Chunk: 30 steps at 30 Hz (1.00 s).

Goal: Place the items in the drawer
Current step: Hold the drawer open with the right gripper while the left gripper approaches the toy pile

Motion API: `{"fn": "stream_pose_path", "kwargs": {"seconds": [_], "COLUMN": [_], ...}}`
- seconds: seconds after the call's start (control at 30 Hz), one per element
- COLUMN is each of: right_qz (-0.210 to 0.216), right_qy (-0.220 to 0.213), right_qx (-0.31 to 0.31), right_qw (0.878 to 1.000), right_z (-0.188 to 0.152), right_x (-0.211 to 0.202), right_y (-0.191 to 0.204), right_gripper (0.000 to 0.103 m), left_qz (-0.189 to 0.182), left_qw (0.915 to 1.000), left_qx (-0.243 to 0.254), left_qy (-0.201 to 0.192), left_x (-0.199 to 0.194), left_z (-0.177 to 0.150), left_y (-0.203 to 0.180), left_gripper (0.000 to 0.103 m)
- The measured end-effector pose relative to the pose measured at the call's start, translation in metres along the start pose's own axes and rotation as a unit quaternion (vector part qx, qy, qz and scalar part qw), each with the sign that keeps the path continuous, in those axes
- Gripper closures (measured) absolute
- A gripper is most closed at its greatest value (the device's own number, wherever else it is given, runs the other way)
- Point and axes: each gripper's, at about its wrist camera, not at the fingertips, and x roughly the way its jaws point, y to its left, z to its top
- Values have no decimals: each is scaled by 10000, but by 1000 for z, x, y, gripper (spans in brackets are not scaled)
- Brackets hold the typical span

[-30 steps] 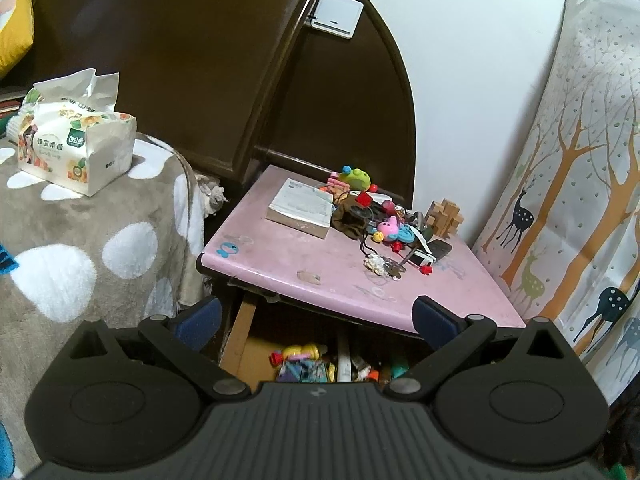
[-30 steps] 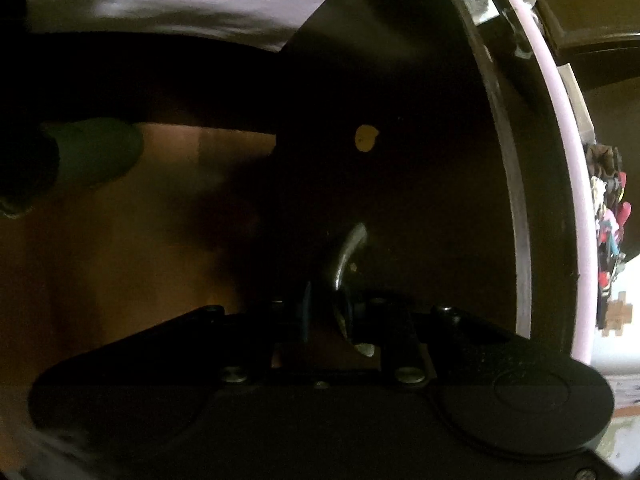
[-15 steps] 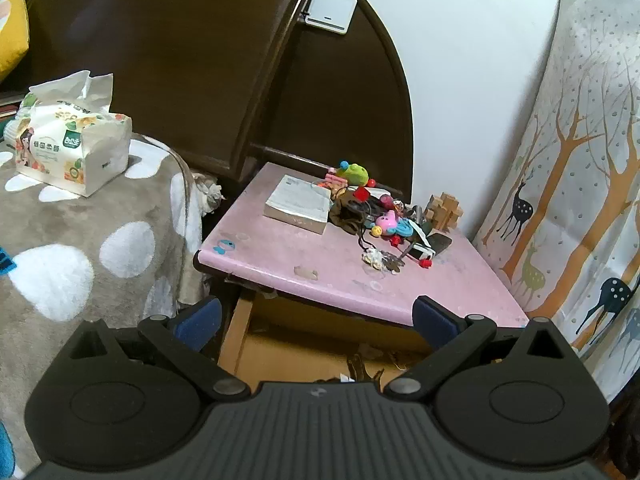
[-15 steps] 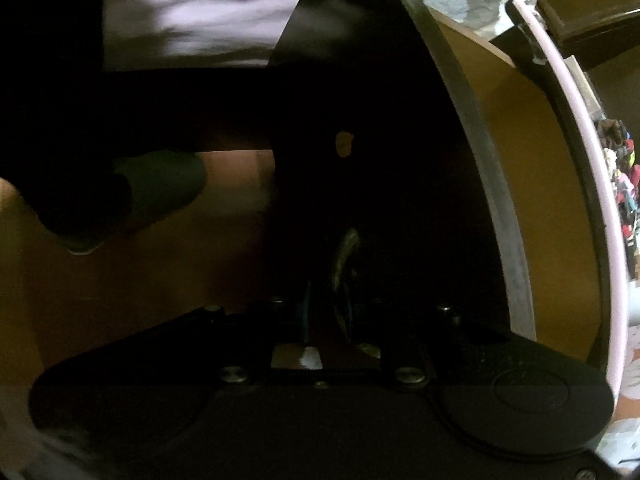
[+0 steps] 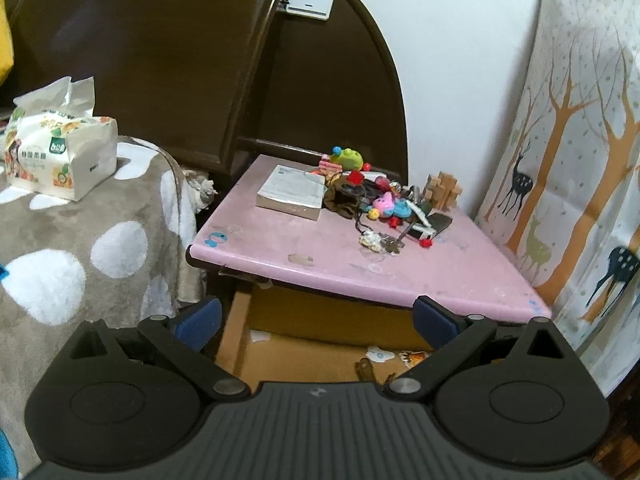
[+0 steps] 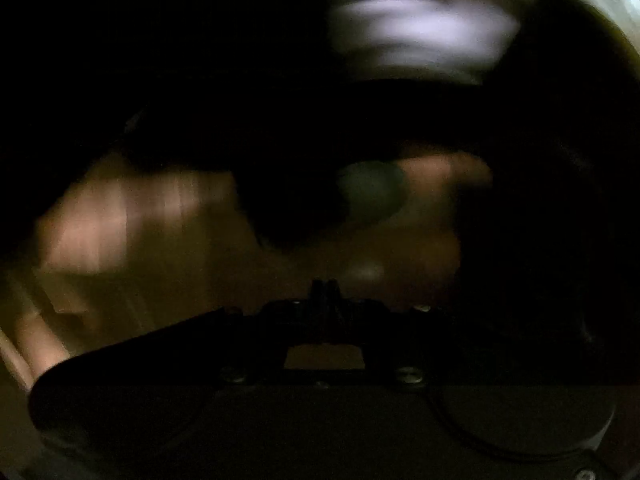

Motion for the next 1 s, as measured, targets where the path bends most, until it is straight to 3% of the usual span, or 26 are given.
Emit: {"fn": "stream_pose_path", "kwargs": {"seconds": [0.1,0.17,0.23,0.37,0.47,0.7,0.8,1.0], "right_qz": [-137,-799,-1334,-2180,-2587,-2502,-2284,-2047], "right_qy": [-406,-460,-449,-291,-287,-52,34,-52], "right_qx": [396,671,1060,978,878,737,826,669], "right_qw": [9983,9935,9843,9706,9615,9654,9701,9765], "right_z": [4,-9,-24,-38,-38,-45,-46,-49], "right_x": [-21,-32,-40,-52,-59,-33,-8,7], "right_y": [-8,-29,-52,-68,-76,-96,-109,-114], "right_gripper": [100,76,60,55,48,50,59,68], "left_qz": [-14,27,79,115,142,7,-57,-192], "left_qw": [10000,10000,10000,9998,9996,9989,9982,9952], "left_qx": [-65,-4,34,134,208,447,551,957], "left_qy": [-35,-15,42,74,98,-128,-232,115], "left_x": [0,3,7,6,6,-2,-5,12], "left_z": [-1,-3,-6,-10,-13,-13,-13,-4], "left_y": [1,1,0,-6,-10,-24,-31,-57], "left_gripper": [1,1,1,1,1,1,1,1]}}
